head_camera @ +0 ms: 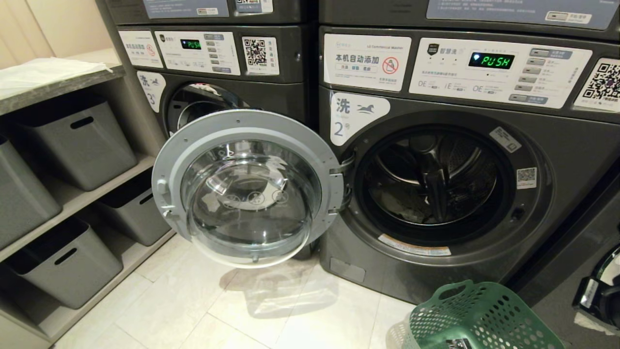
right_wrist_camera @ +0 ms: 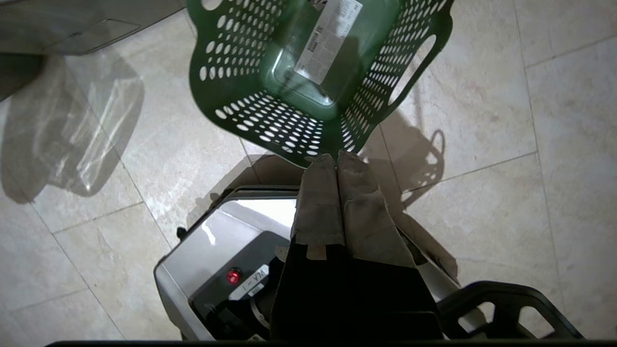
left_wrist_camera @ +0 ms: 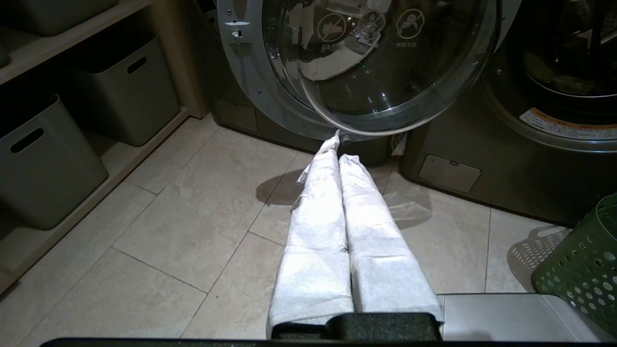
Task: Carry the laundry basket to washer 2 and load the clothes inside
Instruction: Close the washing machine door with the left hand
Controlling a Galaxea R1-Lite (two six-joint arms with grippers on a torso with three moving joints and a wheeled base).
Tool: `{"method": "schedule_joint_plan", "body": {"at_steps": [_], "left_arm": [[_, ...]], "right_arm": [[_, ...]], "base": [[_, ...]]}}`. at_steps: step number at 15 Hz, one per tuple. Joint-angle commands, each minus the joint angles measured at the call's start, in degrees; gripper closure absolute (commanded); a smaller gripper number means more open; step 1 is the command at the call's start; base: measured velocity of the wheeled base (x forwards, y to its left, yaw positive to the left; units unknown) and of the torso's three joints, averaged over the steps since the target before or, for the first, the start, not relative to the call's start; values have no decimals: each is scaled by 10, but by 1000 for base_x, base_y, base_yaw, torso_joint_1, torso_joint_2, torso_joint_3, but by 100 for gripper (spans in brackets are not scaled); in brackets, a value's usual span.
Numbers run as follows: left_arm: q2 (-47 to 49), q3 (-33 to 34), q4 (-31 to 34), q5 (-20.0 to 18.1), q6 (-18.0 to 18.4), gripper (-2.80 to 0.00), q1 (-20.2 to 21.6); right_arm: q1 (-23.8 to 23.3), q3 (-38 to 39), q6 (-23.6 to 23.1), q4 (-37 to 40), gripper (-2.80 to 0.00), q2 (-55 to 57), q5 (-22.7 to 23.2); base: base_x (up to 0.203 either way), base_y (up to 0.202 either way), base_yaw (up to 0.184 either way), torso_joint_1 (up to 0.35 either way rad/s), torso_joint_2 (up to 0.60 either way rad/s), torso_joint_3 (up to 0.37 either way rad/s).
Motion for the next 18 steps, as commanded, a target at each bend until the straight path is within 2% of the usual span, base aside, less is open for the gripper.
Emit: {"method": "schedule_joint_plan", "body": {"at_steps": [1, 3, 5, 6, 7, 10, 14, 18], "left_arm": [[-1, 1, 0, 0, 0, 0, 1], [0, 1, 0, 0, 0, 0, 1], [0, 1, 0, 0, 0, 0, 0], [0, 1, 0, 0, 0, 0, 1], [0, 1, 0, 0, 0, 0, 1], [0, 1, 0, 0, 0, 0, 1], [0, 1, 0, 0, 0, 0, 0], [-1, 1, 0, 0, 0, 0, 0]], "right_arm": [[-32, 15, 11, -38, 0, 107, 3], [-115, 18, 13, -74, 0, 183, 32], [-196, 17, -18, -96, 0, 251, 65], [-218, 17, -34, -112, 0, 283, 76], [-237, 16, -46, -134, -280, 315, 83], [-280, 2, -67, -196, -280, 406, 127], [-305, -36, -114, -224, -280, 511, 177], [-332, -54, -128, -238, -280, 578, 189]], "base": [[0, 0, 0, 0, 0, 0], [0, 0, 0, 0, 0, 0], [0, 0, 0, 0, 0, 0], [0, 0, 0, 0, 0, 0], [0, 0, 0, 0, 0, 0], [0, 0, 0, 0, 0, 0], [0, 0, 0, 0, 0, 0], [0, 0, 0, 0, 0, 0]]}}
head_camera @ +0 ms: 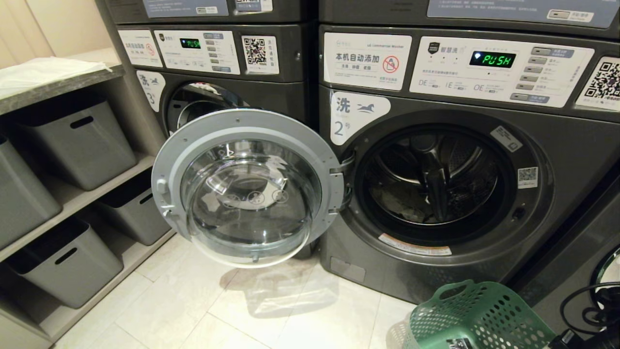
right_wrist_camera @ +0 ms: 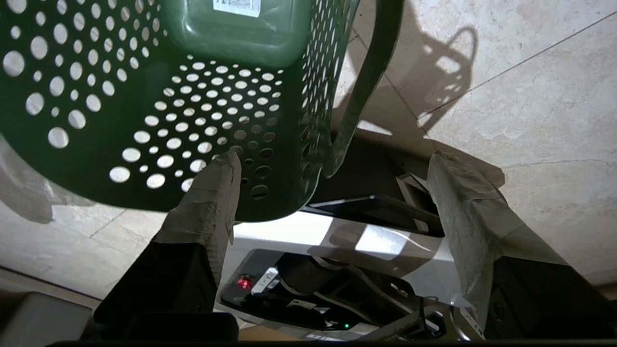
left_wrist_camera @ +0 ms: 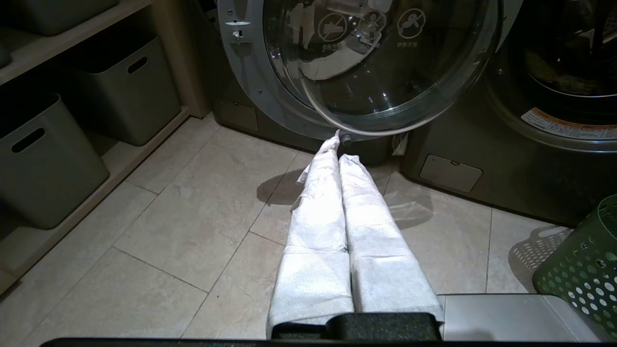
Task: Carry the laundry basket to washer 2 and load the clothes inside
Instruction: Close the washing machine door with the left hand
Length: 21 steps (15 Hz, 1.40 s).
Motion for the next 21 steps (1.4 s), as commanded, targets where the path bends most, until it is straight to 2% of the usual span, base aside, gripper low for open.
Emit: {"method": "schedule_joint_plan", "body": {"at_steps": [1, 5, 14, 15, 16, 21], "left_arm": [[0, 1, 0, 0, 0, 0, 0], [0, 1, 0, 0, 0, 0, 0], [0, 1, 0, 0, 0, 0, 0], [0, 1, 0, 0, 0, 0, 0], [-1, 1, 0, 0, 0, 0, 0], [0, 1, 0, 0, 0, 0, 0]], "right_arm": [[-12, -2, 1, -15, -280, 41, 1], [-19, -17, 2, -57, -280, 89, 2], [-20, -68, 6, -60, -280, 164, 20], [-20, -75, 6, -60, -22, 173, 20], [-20, -84, 5, -61, 0, 183, 19], [-20, -114, 5, -61, 0, 203, 15]], "base": [[0, 0, 0, 0, 0, 0], [0, 0, 0, 0, 0, 0], [0, 0, 0, 0, 0, 0], [0, 0, 0, 0, 0, 0], [0, 0, 0, 0, 0, 0], [0, 0, 0, 0, 0, 0]]}}
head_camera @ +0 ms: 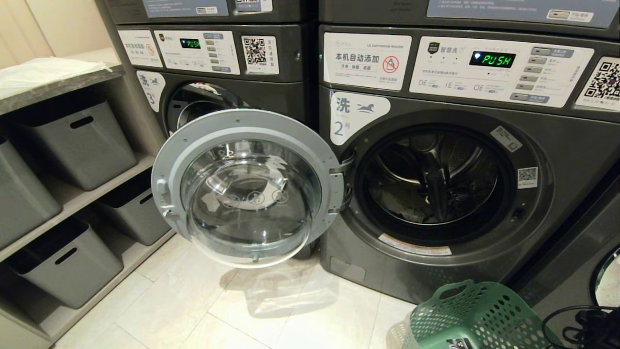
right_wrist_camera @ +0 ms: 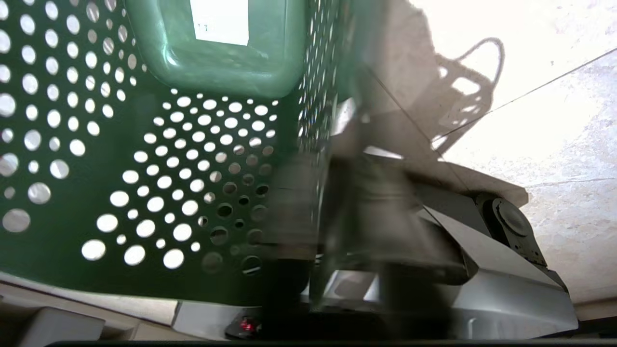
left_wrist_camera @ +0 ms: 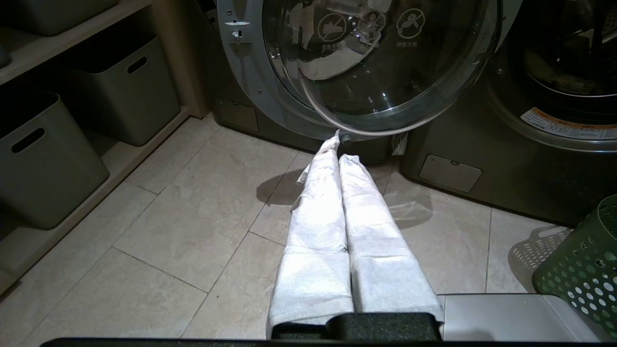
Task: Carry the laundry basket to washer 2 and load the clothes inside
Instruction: Close the washing machine door with the left hand
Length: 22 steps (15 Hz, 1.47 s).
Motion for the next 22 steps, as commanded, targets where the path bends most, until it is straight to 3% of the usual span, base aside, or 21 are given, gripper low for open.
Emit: {"method": "schedule_joint_plan", "body": {"at_steps": [1, 4, 6, 10, 13, 16, 17, 22], "left_arm": [[0, 1, 0, 0, 0, 0, -1], [0, 1, 0, 0, 0, 0, 0], [0, 1, 0, 0, 0, 0, 0], [-1, 1, 0, 0, 0, 0, -1], [0, 1, 0, 0, 0, 0, 0], [0, 1, 0, 0, 0, 0, 0], [0, 1, 0, 0, 0, 0, 0], [0, 1, 0, 0, 0, 0, 0]], "right_arm": [[-2, -14, 4, -1, 0, 11, -1], [-39, -55, 11, 3, 0, 22, -45], [-66, -85, 1, 10, 0, 25, -102], [-125, -151, -90, 31, 0, 14, -186], [-162, -210, -120, 32, 0, 14, -214], [-171, -211, -148, 30, 0, 12, -217], [-171, -208, -148, 31, -280, 10, -216], [-172, -180, -150, 33, -280, -10, -216]], "base": [[0, 0, 0, 0, 0, 0], [0, 0, 0, 0, 0, 0], [0, 0, 0, 0, 0, 0], [0, 0, 0, 0, 0, 0], [0, 0, 0, 0, 0, 0], [0, 0, 0, 0, 0, 0], [0, 0, 0, 0, 0, 0], [0, 0, 0, 0, 0, 0]]}}
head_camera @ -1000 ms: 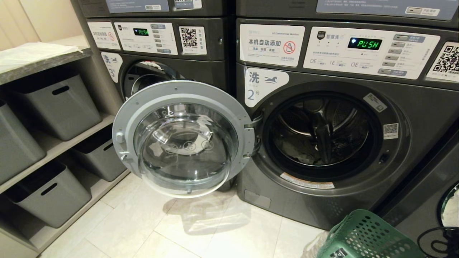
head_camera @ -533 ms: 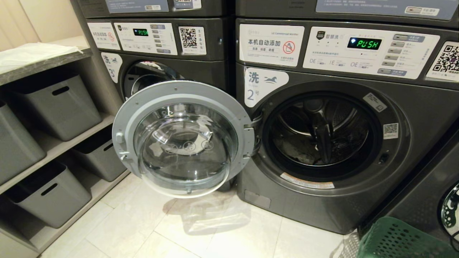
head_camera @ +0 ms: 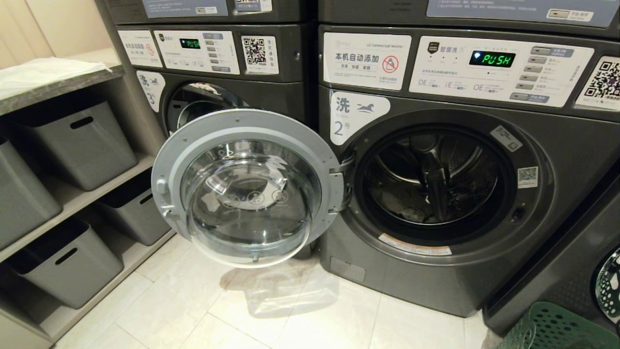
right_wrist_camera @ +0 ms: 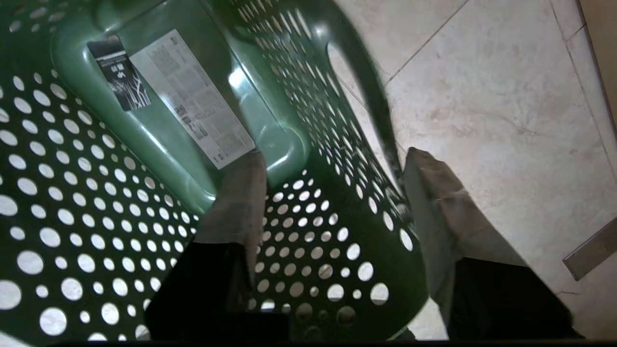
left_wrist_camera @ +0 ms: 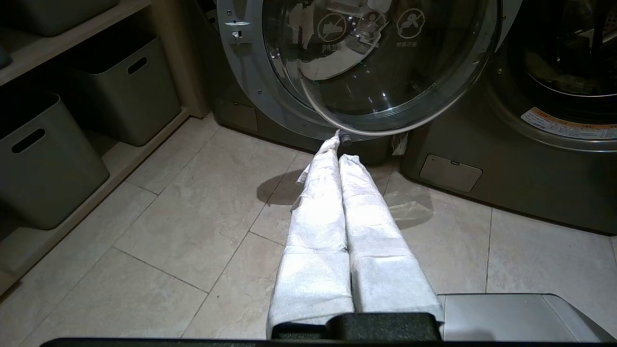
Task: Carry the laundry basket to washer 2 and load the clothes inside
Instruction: Close the washing machine door with the left hand
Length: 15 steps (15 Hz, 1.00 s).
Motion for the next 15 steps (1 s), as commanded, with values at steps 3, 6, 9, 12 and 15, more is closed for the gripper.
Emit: {"method": "schedule_joint_plan", "body": {"at_steps": [3, 6, 9, 12, 15], "left_arm": [[0, 1, 0, 0, 0, 0, 0], [-1, 1, 0, 0, 0, 0, 0], [0, 1, 0, 0, 0, 0, 0], [0, 1, 0, 1, 0, 0, 0], [0, 1, 0, 0, 0, 0, 0]], "right_arm": [[-1, 71, -17, -1, -280, -62, -1], [0, 145, -27, -1, -280, -148, 2], [3, 235, -41, 0, 0, -294, 53], [39, 327, -86, -1, 0, -496, 99], [171, 388, -109, 0, 0, -705, 134]], "base": [[0, 0, 0, 0, 0, 0], [0, 0, 0, 0, 0, 0], [0, 0, 0, 0, 0, 0], [0, 0, 0, 0, 0, 0], [0, 0, 0, 0, 0, 0]]}}
